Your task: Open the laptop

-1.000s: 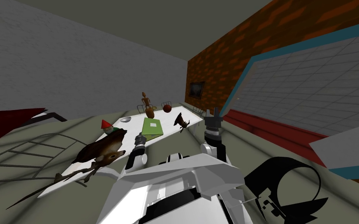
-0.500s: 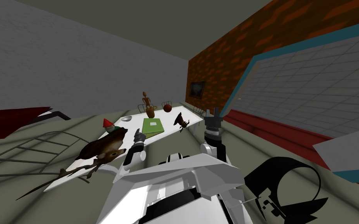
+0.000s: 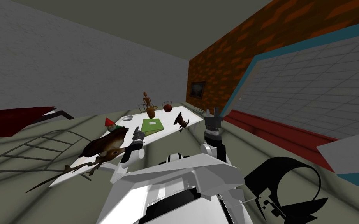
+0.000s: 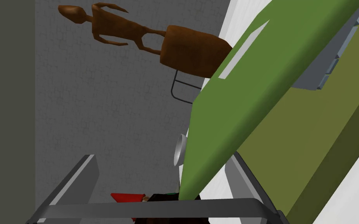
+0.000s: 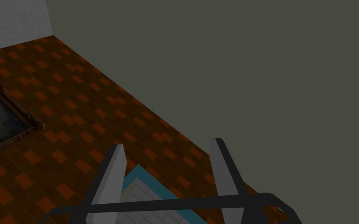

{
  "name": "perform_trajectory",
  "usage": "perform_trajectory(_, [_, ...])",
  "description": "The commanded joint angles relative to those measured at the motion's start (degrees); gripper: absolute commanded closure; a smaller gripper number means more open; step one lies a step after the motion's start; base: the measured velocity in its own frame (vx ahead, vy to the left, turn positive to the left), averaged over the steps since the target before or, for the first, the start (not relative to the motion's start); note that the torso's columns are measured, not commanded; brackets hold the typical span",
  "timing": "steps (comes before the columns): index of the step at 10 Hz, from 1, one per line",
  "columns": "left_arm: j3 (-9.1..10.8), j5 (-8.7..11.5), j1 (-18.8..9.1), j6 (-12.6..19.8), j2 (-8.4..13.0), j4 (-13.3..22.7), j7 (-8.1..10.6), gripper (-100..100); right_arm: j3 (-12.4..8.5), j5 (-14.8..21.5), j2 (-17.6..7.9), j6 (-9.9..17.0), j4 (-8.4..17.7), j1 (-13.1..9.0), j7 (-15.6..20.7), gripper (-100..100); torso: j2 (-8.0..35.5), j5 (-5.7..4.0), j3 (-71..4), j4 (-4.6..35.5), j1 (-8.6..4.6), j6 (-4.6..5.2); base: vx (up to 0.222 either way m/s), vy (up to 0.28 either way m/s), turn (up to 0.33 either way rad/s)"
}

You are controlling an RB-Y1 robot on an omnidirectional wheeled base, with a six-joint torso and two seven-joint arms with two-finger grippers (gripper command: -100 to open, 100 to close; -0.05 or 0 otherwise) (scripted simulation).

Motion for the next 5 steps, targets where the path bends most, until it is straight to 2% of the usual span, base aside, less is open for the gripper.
perform_trajectory(1, [-0.01,0.0,0.07,0.05,-0.02,0.1,-0.01,0,0.0,0.0,0.0,0.0,0.0,0.0,0.0,0,-0.02,-0.01,-0.02,0.01,0.01,-0.01,0.0,0.0,0.0])
perform_trajectory(5, [-0.09,0.0,-0.02,0.04,-0.05,0.05,0.01,0,0.0,0.0,0.0,0.0,0.0,0.0,0.0,0,-0.1,0.08,-0.06,-0.11,0.12,-0.04,0.0,0.0,0.0])
